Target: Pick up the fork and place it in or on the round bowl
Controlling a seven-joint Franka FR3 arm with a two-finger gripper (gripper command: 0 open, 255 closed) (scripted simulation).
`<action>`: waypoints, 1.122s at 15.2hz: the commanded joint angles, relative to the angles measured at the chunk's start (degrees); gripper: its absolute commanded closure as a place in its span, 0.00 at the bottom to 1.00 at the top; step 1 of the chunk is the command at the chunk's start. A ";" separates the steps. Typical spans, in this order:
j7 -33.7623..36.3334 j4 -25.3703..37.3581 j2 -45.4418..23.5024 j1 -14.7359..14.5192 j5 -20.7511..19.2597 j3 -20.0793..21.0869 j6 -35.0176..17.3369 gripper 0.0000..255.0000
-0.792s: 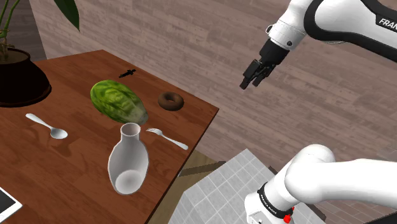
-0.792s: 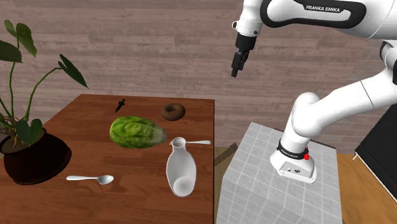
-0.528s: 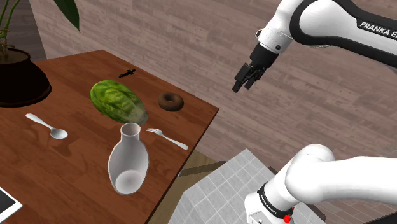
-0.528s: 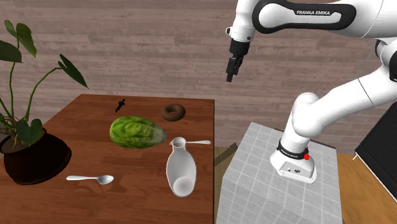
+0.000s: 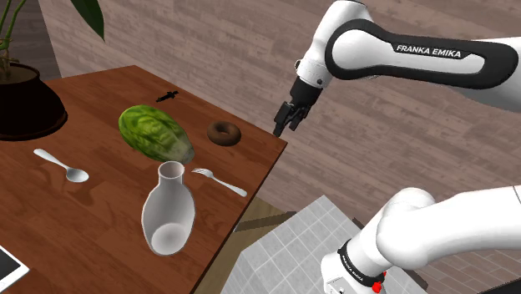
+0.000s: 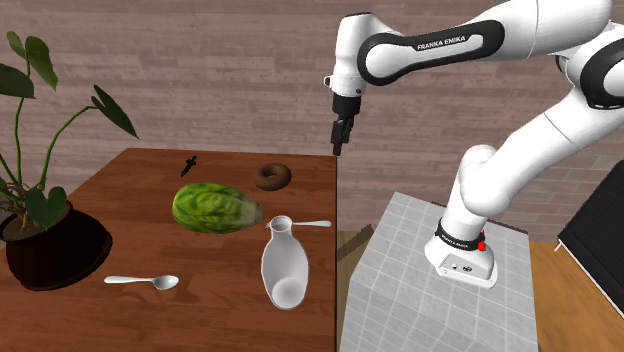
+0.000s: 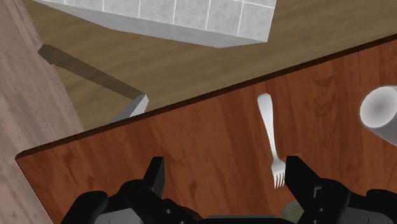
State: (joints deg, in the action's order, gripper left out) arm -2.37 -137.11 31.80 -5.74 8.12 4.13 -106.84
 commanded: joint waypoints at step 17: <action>-4.95 8.10 -33.04 -7.07 5.90 6.26 -17.00 0.00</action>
State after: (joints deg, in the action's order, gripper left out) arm -6.94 -129.04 -0.34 -12.68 13.86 10.26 -123.23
